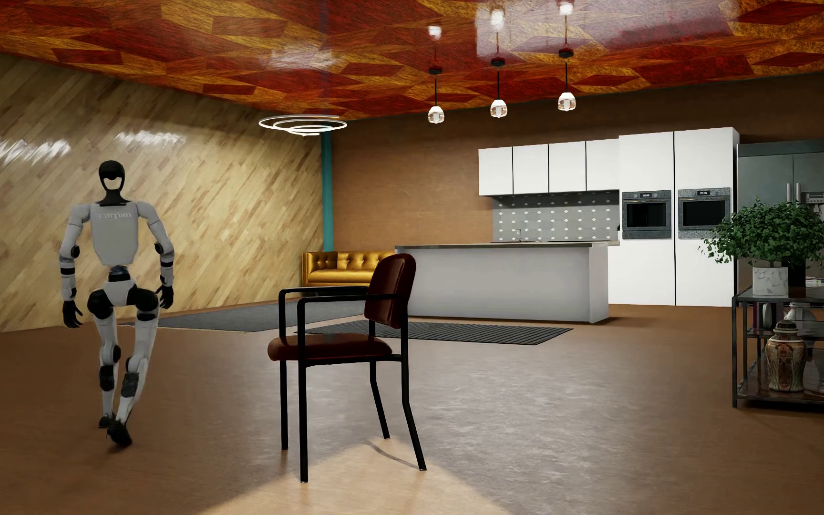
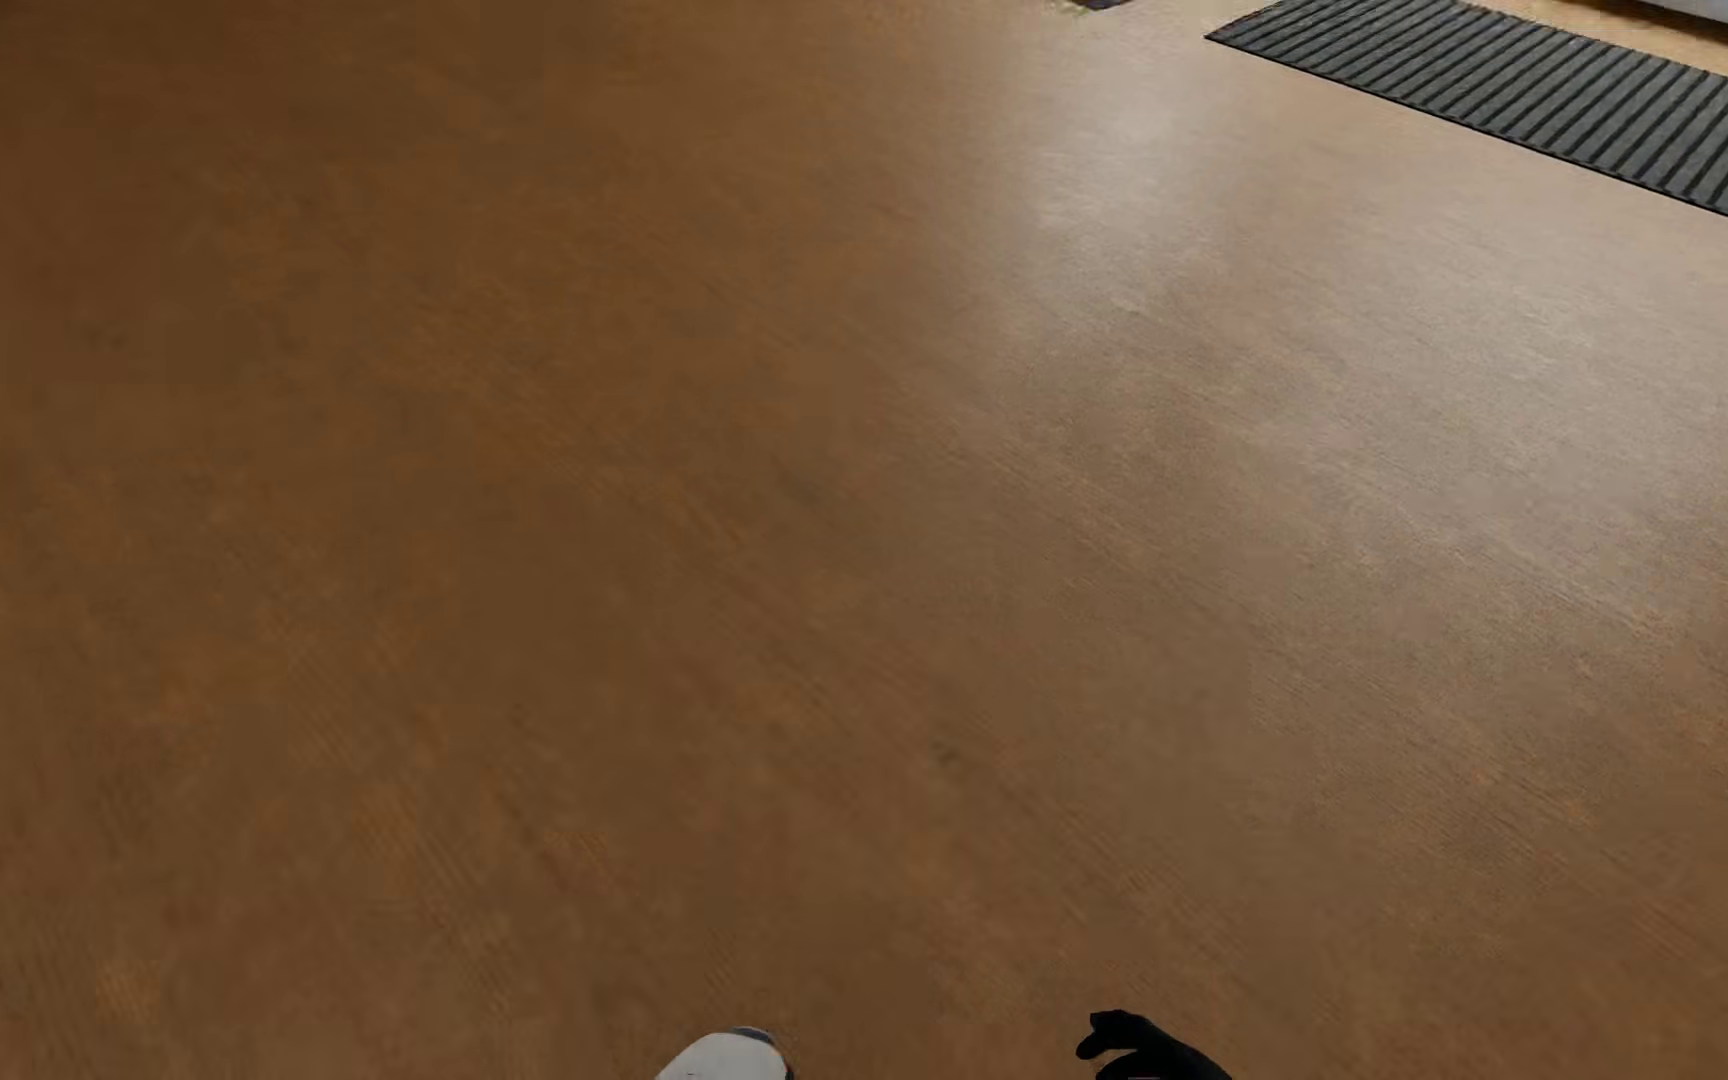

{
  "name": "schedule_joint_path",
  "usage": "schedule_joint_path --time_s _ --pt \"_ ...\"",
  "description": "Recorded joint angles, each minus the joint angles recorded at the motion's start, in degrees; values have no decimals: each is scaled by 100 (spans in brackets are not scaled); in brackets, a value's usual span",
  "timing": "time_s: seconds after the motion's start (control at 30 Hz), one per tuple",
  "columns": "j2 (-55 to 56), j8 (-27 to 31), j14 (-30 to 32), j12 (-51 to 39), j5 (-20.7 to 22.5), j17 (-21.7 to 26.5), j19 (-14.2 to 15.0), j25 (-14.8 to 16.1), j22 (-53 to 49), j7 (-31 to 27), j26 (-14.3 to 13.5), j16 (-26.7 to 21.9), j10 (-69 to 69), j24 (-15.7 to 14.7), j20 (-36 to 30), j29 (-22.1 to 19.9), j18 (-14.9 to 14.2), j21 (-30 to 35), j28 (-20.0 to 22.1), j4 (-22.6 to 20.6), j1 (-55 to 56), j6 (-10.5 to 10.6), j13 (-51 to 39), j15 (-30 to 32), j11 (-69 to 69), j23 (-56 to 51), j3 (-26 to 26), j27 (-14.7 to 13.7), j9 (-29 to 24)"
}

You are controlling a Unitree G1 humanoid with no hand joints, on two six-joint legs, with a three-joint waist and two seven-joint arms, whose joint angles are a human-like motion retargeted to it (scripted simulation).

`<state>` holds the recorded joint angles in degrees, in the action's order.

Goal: Go to the counter

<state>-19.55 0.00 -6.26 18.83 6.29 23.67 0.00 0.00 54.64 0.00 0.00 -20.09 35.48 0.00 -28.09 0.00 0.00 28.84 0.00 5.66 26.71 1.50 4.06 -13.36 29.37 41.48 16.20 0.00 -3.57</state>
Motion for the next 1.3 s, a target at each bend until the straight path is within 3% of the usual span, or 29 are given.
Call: schedule_joint_path --time_s 0.07,0.1,0.13,0.17,0.23,0.3,0.33,0.37,0.4,0.47,0.5,0.53,0.6,0.63,0.7,0.77,0.83,0.87,0.9,0.93,0.97,1.0,1.03,1.1,1.17,1.2,1.3 --pt "484 0 57 35 -319 -261 0 0 295 0 0 50 826 0 34 0 0 -158 0 -279 -109 -182 330 1493 1781 262 -1 0 103" --pt "1013 0 -201 16 -412 -343 0 0 363 0 0 82 981 0 104 0 0 -20 0 -441 -430 -222 446 1926 3077 414 -142 0 38" --pt "1723 0 -470 -42 -538 -391 0 0 371 0 0 98 885 0 56 0 0 157 0 -606 -921 -306 492 1835 4651 503 -289 0 -78" --pt "2356 0 -524 -128 -441 -419 0 0 255 0 0 63 619 0 -5 0 0 448 0 -546 -1391 -209 534 1921 4793 614 -640 0 -114" --pt "3338 0 -610 -324 -264 -456 0 0 -83 0 0 -16 52 0 -61 0 0 725 0 -463 -2319 -4 734 2457 3782 883 -1333 0 -228" --pt "3939 0 -736 -530 -190 -410 0 0 -573 0 0 -110 -419 0 102 0 0 770 0 -432 -3107 96 989 3034 1401 1088 -1761 0 -236" --pt "4089 0 -839 -593 -165 -367 0 0 -855 0 0 -166 -530 0 265 0 0 855 0 -411 -3403 128 1084 2334 409 1142 -1905 0 -195" --pt "4200 0 -948 -647 -131 -328 0 0 -1058 0 0 -223 -538 0 428 0 0 950 0 -368 -3648 161 1174 1222 -111 1189 -2006 0 -152" --pt "4312 0 -990 -656 -89 -268 0 0 -1175 0 0 -266 -458 0 566 0 0 1053 0 -335 -3859 203 1276 754 -206 1165 -2077 0 -123" --pt "4380 0 -433 -486 126 -198 0 0 -1183 0 0 -238 222 0 870 0 0 1137 0 -217 -4026 325 1477 1868 189 1149 -2126 0 -60" --pt "4279 0 239 -384 334 -203 0 0 -1043 0 0 -189 1157 0 922 0 0 1142 0 -39 -3738 435 1541 2302 447 1194 -2037 0 -14" --pt "4060 0 678 -320 521 -205 0 0 -823 0 0 -151 2388 0 849 0 0 1180 0 100 -3190 508 1537 2358 657 1257 -1870 0 -5" --pt "3096 0 -179 -288 682 -165 0 0 -501 0 0 -98 3847 0 579 0 0 1160 0 215 -2043 611 1401 1703 499 1190 -1506 0 -190" --pt "2566 0 -558 -266 635 -159 0 0 -381 0 0 -74 3632 0 375 0 0 1135 0 153 -1576 547 1253 1326 292 1221 -1233 0 -255" --pt "1651 0 -712 -65 523 -78 0 0 -316 0 0 -96 1998 0 273 0 0 1002 0 62 -942 379 964 537 -75 1030 -656 0 -285" --pt "1000 0 -342 162 407 -42 0 0 -338 0 0 -168 32 0 404 0 0 620 0 60 -465 188 703 -235 -385 742 -303 0 -166" --pt "546 0 -85 340 288 22 0 0 -270 0 0 -203 -478 0 545 0 0 366 0 198 -53 -6 523 -653 -322 502 25 0 -9" --pt "375 0 93 418 231 15 0 0 -207 0 0 -240 -97 0 541 0 0 294 0 222 48 -136 506 -602 -1 427 211 0 8" --pt "364 0 301 461 118 -31 0 0 -111 0 0 -241 474 0 627 0 0 53 0 120 116 -297 546 -92 656 303 342 0 -3" --pt "622 0 261 432 13 -129 0 0 60 0 0 -224 954 0 626 0 0 57 0 31 49 -464 566 921 1682 381 366 0 -22" --pt "1059 0 24 348 -48 -224 0 0 241 0 0 -200 1203 0 517 0 0 284 0 4 -192 -541 581 1911 2812 542 239 0 -74" --pt "1620 0 -198 276 -113 -273 0 0 325 0 0 -133 1233 0 482 0 0 470 0 16 -509 -539 570 2439 3661 605 -6 0 -120" --pt "2207 0 -327 230 -134 -327 0 0 303 0 0 -58 1071 0 445 0 0 638 0 107 -956 -469 596 2593 4028 672 -266 0 -161" --pt "3409 0 -612 223 -105 -473 0 0 -63 0 0 -7 480 0 328 0 0 676 0 308 -1992 -259 769 2693 3470 927 -851 0 -180" --pt "4367 0 -999 256 -161 -440 0 0 -622 0 0 -64 -56 0 294 0 0 844 0 439 -2990 -53 1069 2852 2073 1012 -1523 0 -145" --pt "4744 0 -1156 234 -245 -375 0 0 -901 0 0 -145 -224 0 307 0 0 849 0 457 -3419 -24 1227 2581 1329 1004 -1876 0 -129" --pt "5424 0 -1314 -88 -746 -216 0 0 -1192 0 0 -419 -325 0 226 0 0 850 0 497 -4333 48 1682 473 -47 1281 -2892 0 -74"
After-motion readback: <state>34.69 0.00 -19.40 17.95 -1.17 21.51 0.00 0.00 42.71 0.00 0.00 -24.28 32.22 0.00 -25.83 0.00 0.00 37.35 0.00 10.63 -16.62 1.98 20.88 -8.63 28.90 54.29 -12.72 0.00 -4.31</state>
